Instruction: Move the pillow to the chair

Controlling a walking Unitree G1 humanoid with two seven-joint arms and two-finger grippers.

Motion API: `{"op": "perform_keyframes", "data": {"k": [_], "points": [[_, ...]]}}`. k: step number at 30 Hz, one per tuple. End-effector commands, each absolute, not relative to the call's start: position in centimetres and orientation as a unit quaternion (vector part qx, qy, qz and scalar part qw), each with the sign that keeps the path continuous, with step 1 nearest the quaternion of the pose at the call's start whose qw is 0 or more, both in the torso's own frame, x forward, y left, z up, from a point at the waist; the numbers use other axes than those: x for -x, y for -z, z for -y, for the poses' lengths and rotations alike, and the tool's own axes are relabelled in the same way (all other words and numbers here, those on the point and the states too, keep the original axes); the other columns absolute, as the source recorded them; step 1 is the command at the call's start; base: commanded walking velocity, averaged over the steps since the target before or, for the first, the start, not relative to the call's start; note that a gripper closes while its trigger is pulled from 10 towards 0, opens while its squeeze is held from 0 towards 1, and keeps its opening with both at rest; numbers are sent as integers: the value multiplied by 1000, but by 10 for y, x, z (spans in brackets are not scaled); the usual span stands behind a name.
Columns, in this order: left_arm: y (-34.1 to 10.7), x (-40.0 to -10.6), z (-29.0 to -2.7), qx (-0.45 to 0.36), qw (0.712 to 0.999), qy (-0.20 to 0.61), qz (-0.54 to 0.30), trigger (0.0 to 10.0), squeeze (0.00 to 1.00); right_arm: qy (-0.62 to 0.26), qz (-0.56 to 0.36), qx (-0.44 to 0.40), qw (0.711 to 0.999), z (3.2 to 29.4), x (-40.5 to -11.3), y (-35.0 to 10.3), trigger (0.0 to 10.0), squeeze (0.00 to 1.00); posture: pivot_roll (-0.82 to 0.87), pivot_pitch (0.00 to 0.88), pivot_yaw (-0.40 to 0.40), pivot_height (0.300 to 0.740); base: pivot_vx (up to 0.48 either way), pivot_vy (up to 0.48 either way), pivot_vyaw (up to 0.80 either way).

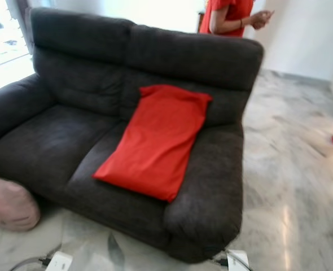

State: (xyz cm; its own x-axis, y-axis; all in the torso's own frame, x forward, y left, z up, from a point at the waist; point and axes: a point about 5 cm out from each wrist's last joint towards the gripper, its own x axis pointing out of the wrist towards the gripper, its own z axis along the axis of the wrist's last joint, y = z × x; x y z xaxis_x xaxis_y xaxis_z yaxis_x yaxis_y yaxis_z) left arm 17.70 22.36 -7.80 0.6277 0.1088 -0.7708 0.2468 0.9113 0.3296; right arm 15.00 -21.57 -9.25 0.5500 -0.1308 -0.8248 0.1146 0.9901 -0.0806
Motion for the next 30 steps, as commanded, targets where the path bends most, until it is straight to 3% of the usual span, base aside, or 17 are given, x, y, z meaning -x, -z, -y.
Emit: {"op": "perform_keyframes", "data": {"k": [1,8,17,25,30], "points": [[76,-184,-220,-213,879,53,-424,10000,0,81,-463,-3,883,215,-152,92,10000,0,13,0,-16,740,0,0,0],[70,-198,-213,-220,881,73,-413,10000,0,103,-457,-7,883,220,-152,91,10000,0,-25,0,3,740,0,0,0],[73,-197,-207,-229,870,99,-425,10000,0,182,-472,-33,862,251,-122,94,10000,0,-174,0,83,740,0,0,0],[76,-190,-206,-211,870,82,-437,10000,0,166,-498,-29,851,249,-95,101,10000,0,-128,0,44,740,0,0,0],[81,-185,-198,-201,868,87,-445,10000,0,153,-502,-6,851,262,-89,98,10000,0,-119,0,36,740,0,0,0]]}}
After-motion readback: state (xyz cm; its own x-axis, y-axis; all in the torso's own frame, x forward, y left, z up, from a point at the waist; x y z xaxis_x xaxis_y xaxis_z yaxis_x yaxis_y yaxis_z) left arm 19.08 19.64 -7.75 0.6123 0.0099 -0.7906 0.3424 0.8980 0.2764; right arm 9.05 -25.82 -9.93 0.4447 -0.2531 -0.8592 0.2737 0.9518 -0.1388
